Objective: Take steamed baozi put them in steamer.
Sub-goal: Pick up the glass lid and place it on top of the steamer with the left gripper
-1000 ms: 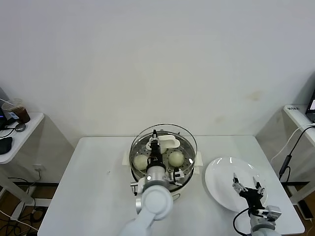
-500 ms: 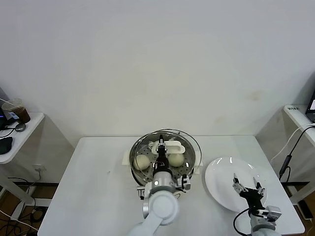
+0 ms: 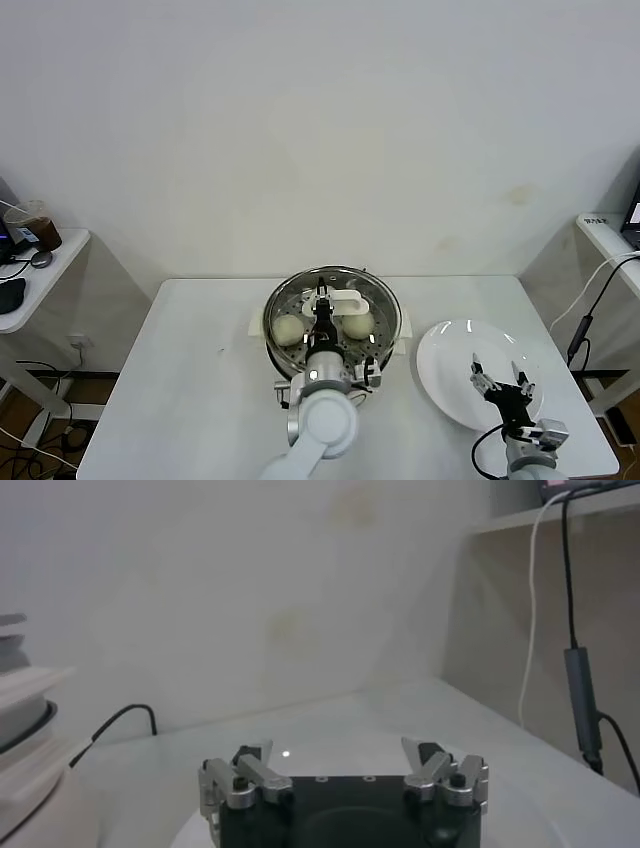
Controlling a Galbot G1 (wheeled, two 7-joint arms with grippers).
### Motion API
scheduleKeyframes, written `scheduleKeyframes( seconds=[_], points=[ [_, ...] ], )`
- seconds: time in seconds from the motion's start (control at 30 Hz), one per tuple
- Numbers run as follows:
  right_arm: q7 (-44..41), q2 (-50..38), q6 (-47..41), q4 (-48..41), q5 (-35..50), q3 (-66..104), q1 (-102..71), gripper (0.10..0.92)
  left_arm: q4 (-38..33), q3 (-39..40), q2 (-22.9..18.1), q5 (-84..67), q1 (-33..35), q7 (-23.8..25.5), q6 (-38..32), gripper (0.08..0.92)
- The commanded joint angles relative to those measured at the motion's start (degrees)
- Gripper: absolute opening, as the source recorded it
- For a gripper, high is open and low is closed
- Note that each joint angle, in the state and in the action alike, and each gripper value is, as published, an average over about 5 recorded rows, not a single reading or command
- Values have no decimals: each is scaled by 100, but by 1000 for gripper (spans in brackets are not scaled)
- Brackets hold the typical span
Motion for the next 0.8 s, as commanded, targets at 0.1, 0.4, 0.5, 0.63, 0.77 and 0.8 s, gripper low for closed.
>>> scheduleKeyframes(
  seconds=[0.1,0.4,0.5,0.63,0.77,0.8],
  points=[
    [-6,30,3,-8,-24,-21,13,823,56,-97,10,-13,9,-56,-1,173],
    [-19,56,19,-25,-68,-44,12,823,64,-108,24,-114,56,-96,-3,173],
    [-20,68,24,-18,-81,-53,2,823,101,-118,18,-142,39,-137,-3,173],
    [-20,80,27,-12,-94,-58,-8,823,104,-128,29,-205,33,-135,-3,173],
    [-21,83,28,-16,-99,-61,-5,823,103,-124,40,-246,56,-142,-4,173],
    [-21,86,28,-16,-101,-63,-4,823,107,-124,43,-245,59,-151,-5,173]
  ],
)
